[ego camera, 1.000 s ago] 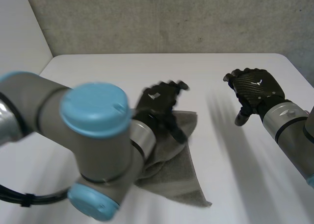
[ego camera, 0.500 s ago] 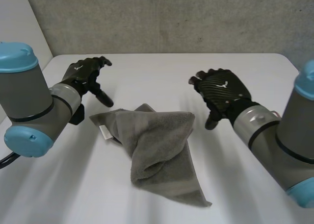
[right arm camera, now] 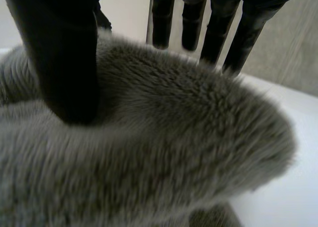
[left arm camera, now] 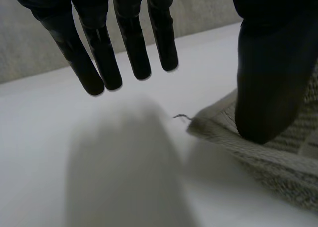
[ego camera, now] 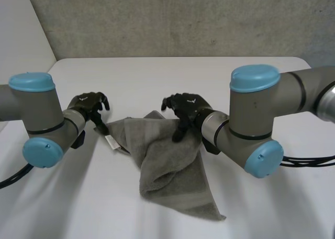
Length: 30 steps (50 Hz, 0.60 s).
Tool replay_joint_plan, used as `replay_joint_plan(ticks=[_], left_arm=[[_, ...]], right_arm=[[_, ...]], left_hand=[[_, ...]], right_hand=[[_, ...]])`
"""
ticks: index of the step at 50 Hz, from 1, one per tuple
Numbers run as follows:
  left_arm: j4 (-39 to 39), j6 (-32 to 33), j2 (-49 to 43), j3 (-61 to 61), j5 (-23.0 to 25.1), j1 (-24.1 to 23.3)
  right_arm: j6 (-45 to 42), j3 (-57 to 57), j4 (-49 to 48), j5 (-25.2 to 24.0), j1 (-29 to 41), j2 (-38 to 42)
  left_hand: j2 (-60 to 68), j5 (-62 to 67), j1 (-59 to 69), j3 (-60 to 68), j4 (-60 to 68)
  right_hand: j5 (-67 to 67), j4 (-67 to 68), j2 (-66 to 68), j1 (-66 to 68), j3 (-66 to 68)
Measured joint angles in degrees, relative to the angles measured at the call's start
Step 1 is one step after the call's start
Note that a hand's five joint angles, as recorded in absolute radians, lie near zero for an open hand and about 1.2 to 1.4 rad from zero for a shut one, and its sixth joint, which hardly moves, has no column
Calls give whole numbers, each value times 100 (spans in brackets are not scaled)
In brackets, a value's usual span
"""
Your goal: Fold the towel.
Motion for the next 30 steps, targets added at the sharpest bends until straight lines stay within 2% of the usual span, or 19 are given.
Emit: replay_joint_plan(ticks=[2, 5, 8, 9, 19, 25, 30], left_arm=[[-26, 1, -67, 26, 1, -7], [-97, 3, -167, 85, 7, -26], [-185, 3, -228, 157, 15, -58], [-219, 4, -243, 194, 17, -72], [-586, -54, -175, 1076, -19, -219], [-880, -306, 169, 2306, -144, -289], [-925, -922, 601, 3087, -406, -244]], right_arm=[[-7, -93, 52, -1, 3, 130], [-29, -223, 142, -11, 4, 262], [-56, -297, 206, -26, 2, 278], [-69, -321, 222, -33, -1, 257], [-624, -408, -28, -4, -139, -630], [-1178, -257, -1607, -100, -576, -1618], [-1050, -2, -3019, -533, -942, -2211]], left_hand=[[653, 591, 655, 651, 668], [2434, 2386, 2449, 2436, 2467], [4165, 4082, 4180, 4200, 4189], [4499, 4401, 4408, 4547, 4485], [4756, 4549, 4426, 4861, 4723], [4757, 4550, 4426, 4878, 4723], [4758, 4550, 4426, 4883, 4723]], right_hand=[[745, 770, 816, 770, 783], [2719, 2874, 2995, 2906, 2892], [4256, 4338, 4415, 4391, 4339], [4708, 4828, 4829, 4849, 4826], [4898, 5101, 4858, 4939, 5062], [4900, 5101, 4872, 5015, 5062], [4970, 5101, 4900, 5159, 5062]])
